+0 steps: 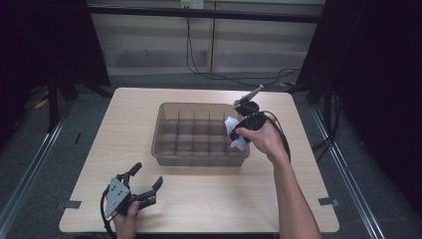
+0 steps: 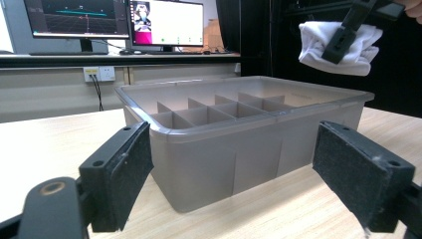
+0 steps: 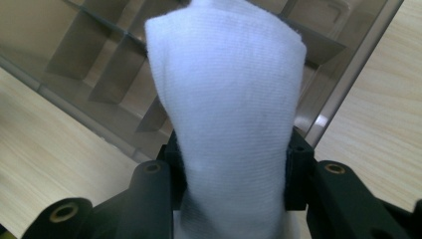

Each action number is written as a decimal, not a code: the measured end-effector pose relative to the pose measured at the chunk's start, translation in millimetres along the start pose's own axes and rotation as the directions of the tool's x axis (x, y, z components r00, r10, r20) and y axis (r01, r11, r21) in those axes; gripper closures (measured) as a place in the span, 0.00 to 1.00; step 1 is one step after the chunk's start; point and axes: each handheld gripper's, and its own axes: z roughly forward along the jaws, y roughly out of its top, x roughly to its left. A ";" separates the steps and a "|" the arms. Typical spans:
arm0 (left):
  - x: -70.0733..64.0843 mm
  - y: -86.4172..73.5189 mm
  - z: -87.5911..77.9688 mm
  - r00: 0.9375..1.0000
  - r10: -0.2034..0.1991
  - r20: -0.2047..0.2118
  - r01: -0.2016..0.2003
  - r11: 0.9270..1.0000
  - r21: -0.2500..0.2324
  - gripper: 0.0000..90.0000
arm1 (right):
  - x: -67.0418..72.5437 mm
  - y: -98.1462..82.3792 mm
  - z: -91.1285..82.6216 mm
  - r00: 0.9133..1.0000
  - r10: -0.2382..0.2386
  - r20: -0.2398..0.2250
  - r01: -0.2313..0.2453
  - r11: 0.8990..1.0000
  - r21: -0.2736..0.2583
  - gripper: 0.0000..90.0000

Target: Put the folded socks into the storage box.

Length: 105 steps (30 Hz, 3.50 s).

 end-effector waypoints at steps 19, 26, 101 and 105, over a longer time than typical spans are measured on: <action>0.7 0.4 -0.2 1.000 0.009 -0.002 -0.009 1.000 0.012 0.17 | -2.1 6.7 51.7 0.990 0.112 0.082 -0.123 0.983 0.138 0.66; 0.8 0.4 -0.4 1.000 0.010 -0.002 -0.010 1.000 0.011 0.17 | -0.7 5.1 61.6 0.981 0.144 0.133 -0.166 0.971 0.174 0.65; 0.4 0.0 -0.1 1.000 -0.001 0.019 0.001 1.000 -0.003 0.17 | 13.3 18.3 62.0 0.975 0.059 0.215 -0.111 0.965 0.237 0.79; 0.5 0.0 -0.1 1.000 -0.001 0.020 0.001 1.000 -0.003 0.17 | 9.8 14.8 63.9 0.979 0.065 0.195 -0.114 0.961 0.251 0.81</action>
